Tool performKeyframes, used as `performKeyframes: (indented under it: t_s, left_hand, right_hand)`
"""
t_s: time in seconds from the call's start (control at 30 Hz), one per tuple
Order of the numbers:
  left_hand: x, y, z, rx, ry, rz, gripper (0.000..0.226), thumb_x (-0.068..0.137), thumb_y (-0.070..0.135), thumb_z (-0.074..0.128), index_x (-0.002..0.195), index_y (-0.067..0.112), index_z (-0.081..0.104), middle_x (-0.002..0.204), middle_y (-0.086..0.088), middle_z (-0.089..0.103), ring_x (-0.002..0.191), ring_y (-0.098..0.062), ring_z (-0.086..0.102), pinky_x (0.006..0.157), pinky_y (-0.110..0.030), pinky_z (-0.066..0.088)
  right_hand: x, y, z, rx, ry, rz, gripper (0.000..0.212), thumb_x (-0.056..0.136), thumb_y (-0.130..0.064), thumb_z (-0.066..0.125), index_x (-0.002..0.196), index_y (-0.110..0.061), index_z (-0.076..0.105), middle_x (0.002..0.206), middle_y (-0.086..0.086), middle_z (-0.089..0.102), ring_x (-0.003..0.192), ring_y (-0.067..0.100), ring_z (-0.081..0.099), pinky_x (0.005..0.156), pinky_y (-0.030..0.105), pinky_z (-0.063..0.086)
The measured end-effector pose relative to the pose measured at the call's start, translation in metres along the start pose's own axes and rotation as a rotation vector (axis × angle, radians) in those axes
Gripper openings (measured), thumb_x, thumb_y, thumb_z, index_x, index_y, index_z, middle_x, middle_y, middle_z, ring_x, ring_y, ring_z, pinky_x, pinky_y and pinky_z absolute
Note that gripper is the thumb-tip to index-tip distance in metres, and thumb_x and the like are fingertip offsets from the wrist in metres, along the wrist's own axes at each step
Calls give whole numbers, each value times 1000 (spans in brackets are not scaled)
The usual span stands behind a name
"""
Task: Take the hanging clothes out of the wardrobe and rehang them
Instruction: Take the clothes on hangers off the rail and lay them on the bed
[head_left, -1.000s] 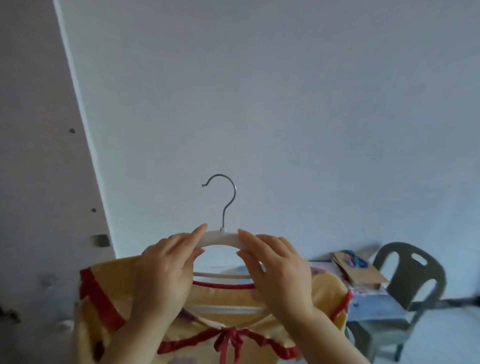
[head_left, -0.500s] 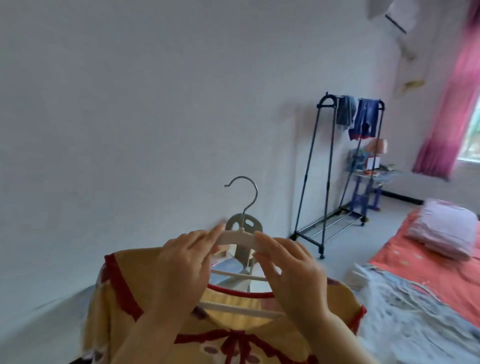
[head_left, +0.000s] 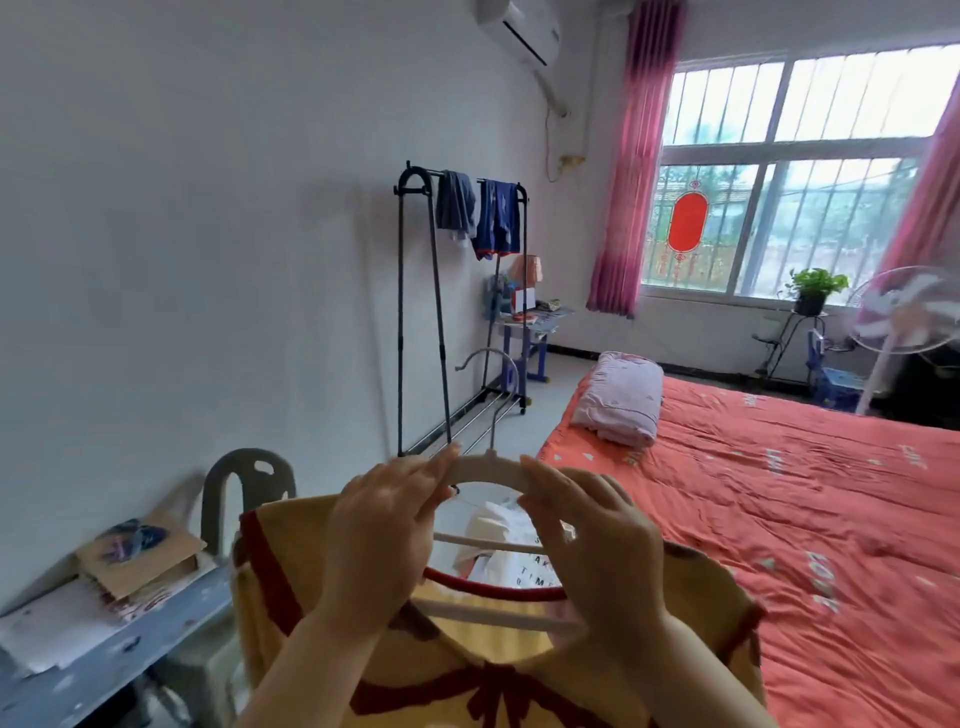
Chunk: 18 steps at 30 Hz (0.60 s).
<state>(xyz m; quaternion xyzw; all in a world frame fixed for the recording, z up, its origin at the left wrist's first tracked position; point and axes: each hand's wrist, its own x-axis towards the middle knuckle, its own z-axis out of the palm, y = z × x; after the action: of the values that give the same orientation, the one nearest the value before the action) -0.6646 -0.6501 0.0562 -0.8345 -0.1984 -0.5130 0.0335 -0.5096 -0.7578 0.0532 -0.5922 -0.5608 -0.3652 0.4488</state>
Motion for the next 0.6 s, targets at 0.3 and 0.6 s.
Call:
performKeyframes:
  t_s: [0.3,0.6]
  left_hand:
    - [50,-10,152,-213,-63,43,38,73,11,72,111,14,68,80,0,71,64,-14,65,53,-32,56]
    - [97,-43,286,-413,-140,90,32,81,27,58,111,22,66,83,1,72,65,-17,67,54,-32,55]
  right_hand:
    - [-2,119,24,-261,-30,88,31,80,-35,58,105,-22,70,82,-3,71,66,16,66,46,28,53]
    - [0,215,82,-467,-103,201,32,80,-37,55,103,-22,72,81,-2,72,64,15,67,49,24,52]
